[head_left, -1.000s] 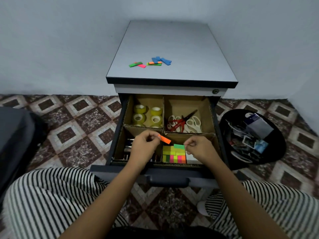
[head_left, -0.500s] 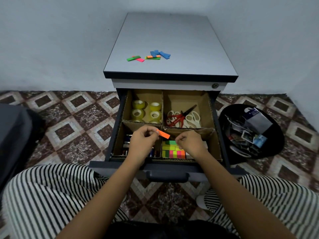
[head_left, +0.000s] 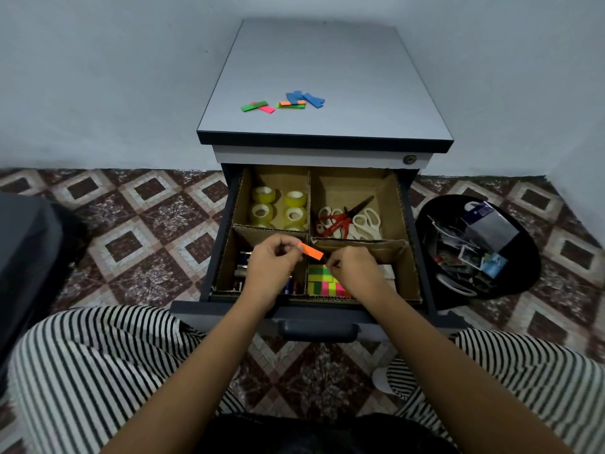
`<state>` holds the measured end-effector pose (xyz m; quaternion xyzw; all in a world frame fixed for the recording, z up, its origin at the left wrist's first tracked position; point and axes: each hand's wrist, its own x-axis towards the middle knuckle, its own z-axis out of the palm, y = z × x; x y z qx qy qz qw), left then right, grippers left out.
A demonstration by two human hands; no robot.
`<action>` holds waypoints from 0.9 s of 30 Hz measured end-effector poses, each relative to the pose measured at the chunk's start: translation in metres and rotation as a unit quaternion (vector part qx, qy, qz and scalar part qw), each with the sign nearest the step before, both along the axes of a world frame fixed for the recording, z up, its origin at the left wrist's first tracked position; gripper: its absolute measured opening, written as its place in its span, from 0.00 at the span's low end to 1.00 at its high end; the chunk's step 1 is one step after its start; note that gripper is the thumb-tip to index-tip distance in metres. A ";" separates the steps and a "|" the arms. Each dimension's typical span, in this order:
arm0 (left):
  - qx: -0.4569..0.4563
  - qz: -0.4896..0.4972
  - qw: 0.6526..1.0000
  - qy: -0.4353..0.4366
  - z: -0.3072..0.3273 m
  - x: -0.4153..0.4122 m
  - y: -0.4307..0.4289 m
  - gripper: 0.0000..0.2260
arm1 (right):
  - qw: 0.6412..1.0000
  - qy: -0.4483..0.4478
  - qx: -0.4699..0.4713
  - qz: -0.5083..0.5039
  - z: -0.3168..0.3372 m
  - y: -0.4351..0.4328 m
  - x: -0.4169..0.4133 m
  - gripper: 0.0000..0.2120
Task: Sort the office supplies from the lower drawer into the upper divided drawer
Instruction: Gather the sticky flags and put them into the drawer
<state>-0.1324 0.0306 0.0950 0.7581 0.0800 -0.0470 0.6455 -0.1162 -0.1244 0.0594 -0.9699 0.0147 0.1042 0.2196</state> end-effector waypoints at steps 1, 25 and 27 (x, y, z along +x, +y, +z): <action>-0.001 -0.001 1.000 0.001 0.000 0.000 0.000 0.08 | 1.000 0.001 0.002 0.003 0.000 0.000 0.000 0.10; -0.007 -0.029 0.999 -0.012 -0.007 0.002 0.001 0.07 | 0.910 0.029 0.409 -0.056 0.032 -0.002 -0.021 0.06; -0.005 -0.026 1.000 -0.009 -0.007 0.003 0.001 0.08 | 0.913 0.021 0.402 -0.073 0.031 -0.003 -0.021 0.07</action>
